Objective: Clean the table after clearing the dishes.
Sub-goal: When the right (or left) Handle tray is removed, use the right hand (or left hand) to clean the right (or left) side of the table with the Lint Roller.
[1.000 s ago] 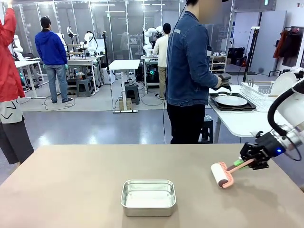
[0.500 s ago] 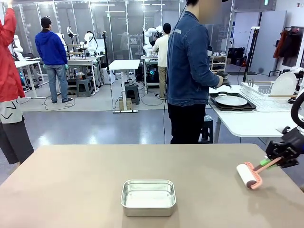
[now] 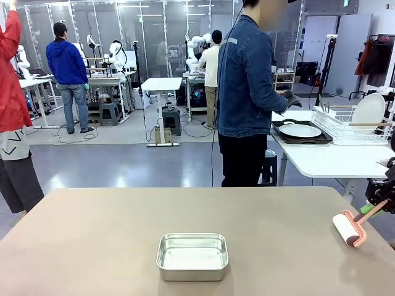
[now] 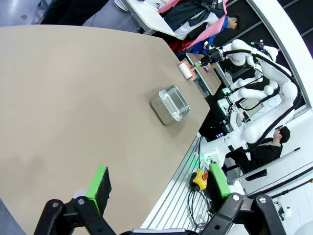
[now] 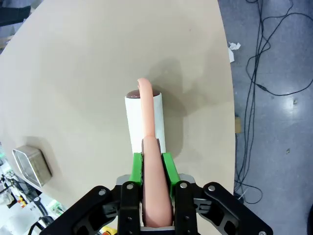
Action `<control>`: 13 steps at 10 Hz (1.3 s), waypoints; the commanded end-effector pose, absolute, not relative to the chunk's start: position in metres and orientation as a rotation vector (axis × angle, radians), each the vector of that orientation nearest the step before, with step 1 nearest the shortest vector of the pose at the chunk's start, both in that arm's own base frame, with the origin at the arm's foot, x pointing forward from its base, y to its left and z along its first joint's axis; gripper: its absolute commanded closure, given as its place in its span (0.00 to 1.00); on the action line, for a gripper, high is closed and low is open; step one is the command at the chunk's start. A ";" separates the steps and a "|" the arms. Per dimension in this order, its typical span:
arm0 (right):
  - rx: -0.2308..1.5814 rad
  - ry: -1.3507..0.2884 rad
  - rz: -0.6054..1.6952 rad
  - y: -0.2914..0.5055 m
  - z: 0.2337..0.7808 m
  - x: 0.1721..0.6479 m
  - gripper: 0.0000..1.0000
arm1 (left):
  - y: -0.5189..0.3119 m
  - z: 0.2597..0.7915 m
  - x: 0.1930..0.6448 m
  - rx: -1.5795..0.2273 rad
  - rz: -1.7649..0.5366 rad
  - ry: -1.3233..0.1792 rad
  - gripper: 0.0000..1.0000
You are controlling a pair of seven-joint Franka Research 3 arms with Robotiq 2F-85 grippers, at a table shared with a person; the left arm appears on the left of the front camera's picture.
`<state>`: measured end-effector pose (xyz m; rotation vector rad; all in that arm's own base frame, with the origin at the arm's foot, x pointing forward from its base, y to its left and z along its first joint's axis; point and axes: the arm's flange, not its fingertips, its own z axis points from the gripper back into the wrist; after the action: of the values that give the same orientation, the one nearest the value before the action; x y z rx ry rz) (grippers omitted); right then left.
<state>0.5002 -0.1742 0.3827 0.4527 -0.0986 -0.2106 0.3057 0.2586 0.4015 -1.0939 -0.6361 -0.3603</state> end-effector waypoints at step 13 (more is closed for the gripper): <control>0.263 -0.273 -0.067 -0.129 0.477 0.451 0.79 | 0.258 0.404 0.301 -1.093 -0.364 -0.632 0.00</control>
<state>0.4472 -0.1295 0.4703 0.2621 -0.2556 -0.0719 0.3057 0.2585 0.4016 -1.0938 -0.6361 -0.3607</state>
